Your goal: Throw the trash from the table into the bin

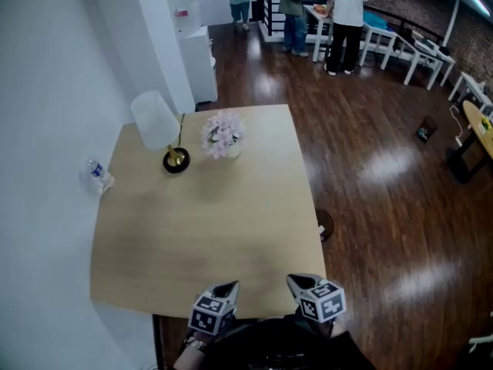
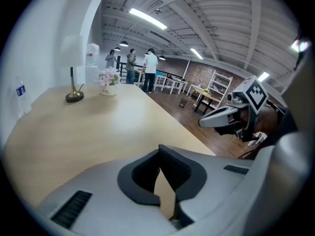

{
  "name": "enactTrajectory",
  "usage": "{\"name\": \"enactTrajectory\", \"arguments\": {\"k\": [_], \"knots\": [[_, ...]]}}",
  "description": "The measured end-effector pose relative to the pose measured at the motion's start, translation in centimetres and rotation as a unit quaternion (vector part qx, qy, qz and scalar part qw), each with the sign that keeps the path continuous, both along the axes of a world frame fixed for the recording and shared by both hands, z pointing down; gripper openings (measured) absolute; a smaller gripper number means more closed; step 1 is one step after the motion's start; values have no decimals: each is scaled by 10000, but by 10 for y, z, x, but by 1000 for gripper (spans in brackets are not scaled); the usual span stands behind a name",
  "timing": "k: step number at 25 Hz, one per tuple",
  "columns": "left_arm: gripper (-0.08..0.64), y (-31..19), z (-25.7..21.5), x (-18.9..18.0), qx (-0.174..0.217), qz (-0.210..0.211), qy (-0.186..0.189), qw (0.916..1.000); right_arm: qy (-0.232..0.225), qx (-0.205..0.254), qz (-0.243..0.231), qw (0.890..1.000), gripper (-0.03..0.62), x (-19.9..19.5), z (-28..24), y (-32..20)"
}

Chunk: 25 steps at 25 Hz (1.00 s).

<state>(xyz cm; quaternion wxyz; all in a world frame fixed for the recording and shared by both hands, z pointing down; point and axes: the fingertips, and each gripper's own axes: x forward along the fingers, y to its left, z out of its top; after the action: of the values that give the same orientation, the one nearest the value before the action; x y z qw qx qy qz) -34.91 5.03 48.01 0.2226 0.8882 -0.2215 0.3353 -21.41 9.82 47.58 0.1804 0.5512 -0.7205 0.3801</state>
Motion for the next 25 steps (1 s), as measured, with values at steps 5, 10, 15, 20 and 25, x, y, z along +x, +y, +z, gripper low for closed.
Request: {"name": "enactTrajectory", "arguments": {"k": [5, 10, 15, 20, 25], "knots": [[5, -7, -6, -8, 32, -109, 159, 9998, 186, -32, -14, 9998, 2, -3, -2, -7], [5, -9, -6, -10, -13, -102, 112, 9999, 208, -21, -15, 9998, 2, -2, -4, -12], [5, -13, -5, -5, 36, -152, 133, 9998, 230, -25, -42, 9997, 2, 6, -6, -15], [5, -12, -3, -1, 38, -166, 103, 9998, 185, -48, -77, 9998, 2, 8, -3, -10], [5, -12, -6, 6, 56, -202, 98, 9997, 167, -79, -112, 9998, 2, 14, -1, -9]]}}
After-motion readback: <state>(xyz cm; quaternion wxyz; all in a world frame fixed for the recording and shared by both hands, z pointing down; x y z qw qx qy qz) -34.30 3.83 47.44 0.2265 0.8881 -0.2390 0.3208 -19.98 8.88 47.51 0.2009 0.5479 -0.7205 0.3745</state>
